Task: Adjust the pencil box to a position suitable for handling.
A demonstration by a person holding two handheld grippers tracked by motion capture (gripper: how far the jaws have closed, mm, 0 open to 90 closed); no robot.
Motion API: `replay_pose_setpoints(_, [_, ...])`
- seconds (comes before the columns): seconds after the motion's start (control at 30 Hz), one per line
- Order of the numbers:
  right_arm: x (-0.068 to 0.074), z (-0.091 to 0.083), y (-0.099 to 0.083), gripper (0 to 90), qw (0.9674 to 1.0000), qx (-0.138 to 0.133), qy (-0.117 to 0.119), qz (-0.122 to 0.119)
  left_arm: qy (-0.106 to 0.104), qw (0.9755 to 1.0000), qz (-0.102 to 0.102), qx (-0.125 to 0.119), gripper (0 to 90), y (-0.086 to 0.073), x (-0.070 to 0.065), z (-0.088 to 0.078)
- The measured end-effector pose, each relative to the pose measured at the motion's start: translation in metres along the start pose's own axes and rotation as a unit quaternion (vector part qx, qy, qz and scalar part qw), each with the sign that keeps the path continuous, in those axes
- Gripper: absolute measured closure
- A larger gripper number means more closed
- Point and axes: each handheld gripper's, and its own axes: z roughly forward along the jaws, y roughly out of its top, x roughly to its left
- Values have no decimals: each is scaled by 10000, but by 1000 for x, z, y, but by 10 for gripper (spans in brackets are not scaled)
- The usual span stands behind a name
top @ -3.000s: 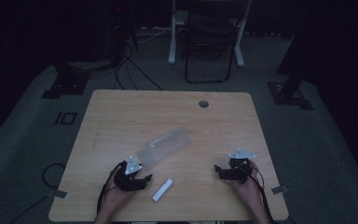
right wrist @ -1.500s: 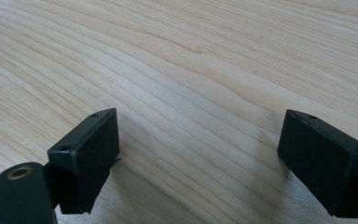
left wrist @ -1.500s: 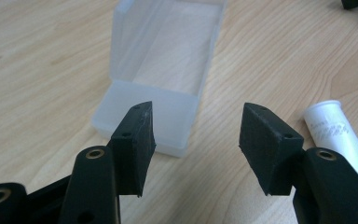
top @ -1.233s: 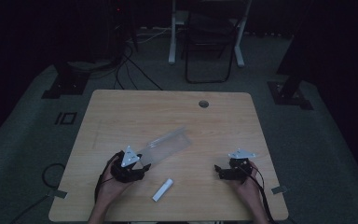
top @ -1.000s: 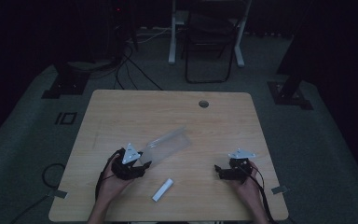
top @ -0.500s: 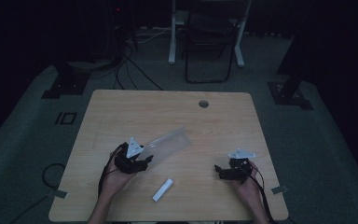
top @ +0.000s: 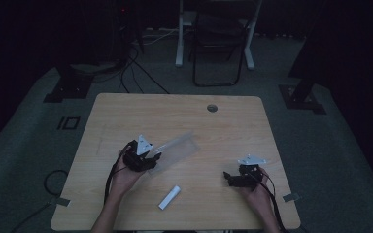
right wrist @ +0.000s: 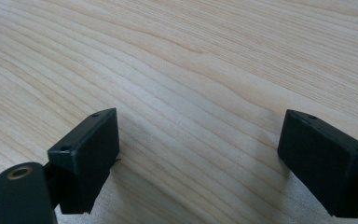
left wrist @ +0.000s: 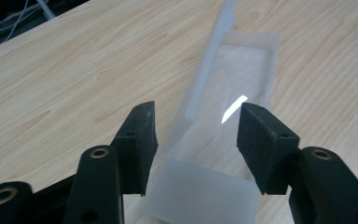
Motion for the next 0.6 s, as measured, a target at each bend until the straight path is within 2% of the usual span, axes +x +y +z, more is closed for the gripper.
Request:
replay_pose_setpoints(0.13, [0,0,0,125,10000,1,0,1,14,10000,7,41,505,3,4,8])
replay_pose_setpoints(0.37, [0,0,0,125,10000,1,0,3,-25,9997,179,189,549,8,4,24])
replay_pose_setpoints(0.6, [0,0,0,125,10000,1,0,1,-55,9990,350,258,683,10,2,32])
